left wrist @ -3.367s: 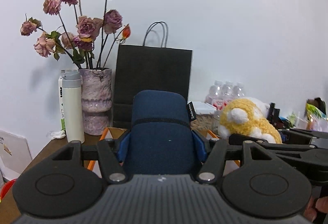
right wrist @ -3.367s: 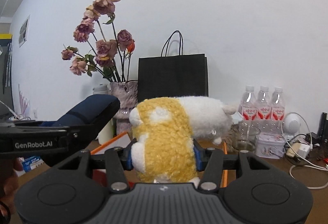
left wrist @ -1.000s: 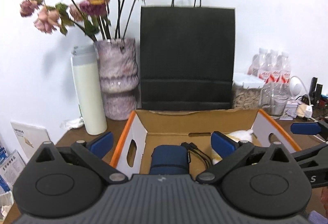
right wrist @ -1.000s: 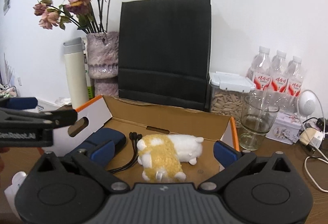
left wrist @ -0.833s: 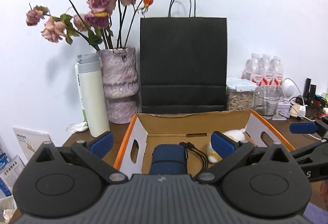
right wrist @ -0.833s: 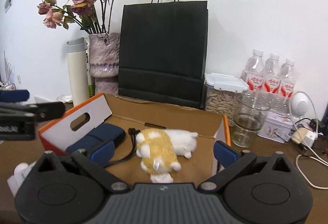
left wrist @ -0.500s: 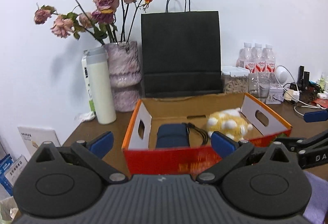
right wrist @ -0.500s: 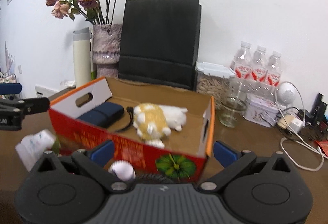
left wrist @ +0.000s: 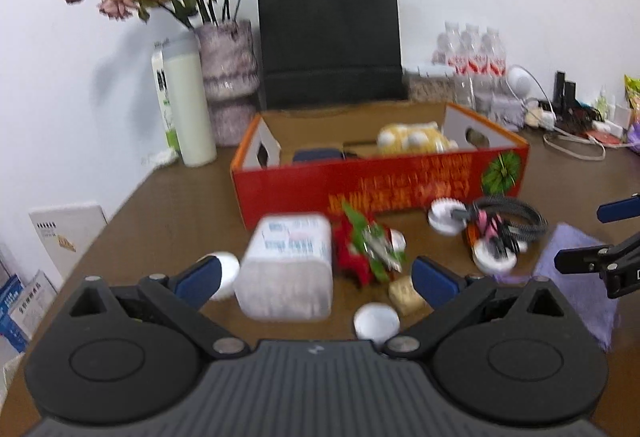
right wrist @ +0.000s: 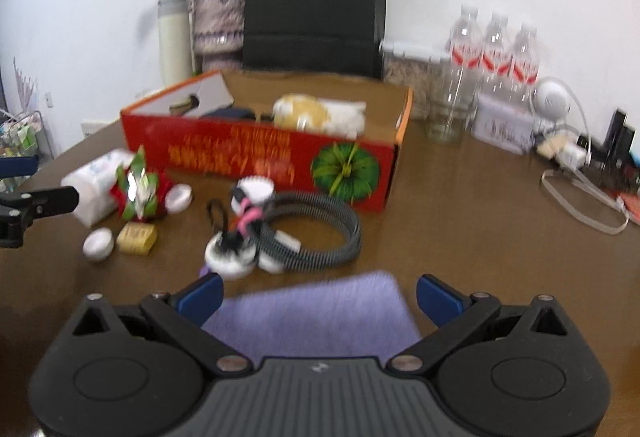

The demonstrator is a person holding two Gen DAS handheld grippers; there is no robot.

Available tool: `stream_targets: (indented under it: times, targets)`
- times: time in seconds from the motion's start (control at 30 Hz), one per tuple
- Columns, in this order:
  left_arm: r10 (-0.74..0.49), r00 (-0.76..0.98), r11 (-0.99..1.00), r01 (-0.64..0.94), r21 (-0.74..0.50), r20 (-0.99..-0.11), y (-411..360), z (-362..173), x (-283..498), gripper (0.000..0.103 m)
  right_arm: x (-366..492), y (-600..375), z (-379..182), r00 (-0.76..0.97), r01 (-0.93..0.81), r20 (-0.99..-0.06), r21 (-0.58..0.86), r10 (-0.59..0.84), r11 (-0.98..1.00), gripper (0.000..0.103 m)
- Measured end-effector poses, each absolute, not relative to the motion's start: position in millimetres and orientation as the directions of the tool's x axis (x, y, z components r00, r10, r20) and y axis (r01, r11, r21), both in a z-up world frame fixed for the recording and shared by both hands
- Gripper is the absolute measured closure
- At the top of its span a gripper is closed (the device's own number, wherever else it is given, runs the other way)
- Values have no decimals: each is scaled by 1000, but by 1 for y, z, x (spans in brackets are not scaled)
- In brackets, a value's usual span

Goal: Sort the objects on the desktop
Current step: 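Move both grippers back toward the lavender pouch and white bottle cap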

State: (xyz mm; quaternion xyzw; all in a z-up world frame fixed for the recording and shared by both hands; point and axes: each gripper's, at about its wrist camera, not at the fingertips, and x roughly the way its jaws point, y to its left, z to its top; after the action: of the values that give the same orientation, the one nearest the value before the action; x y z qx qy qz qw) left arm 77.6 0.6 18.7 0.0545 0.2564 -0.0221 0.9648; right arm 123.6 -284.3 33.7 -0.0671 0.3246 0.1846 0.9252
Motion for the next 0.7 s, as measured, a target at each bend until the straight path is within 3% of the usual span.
stream_targets:
  times: [0.43, 0.7]
  targets:
    - [-48, 783, 996, 87, 33, -620, -11, -8, 89, 0, 117, -284, 13, 671, -401, -668, 39, 322, 915, 0]
    - [-51, 773, 998, 66, 1, -632, -11, -16, 97, 0, 116, -282, 10, 698, -395, -641, 28, 320, 918, 0]
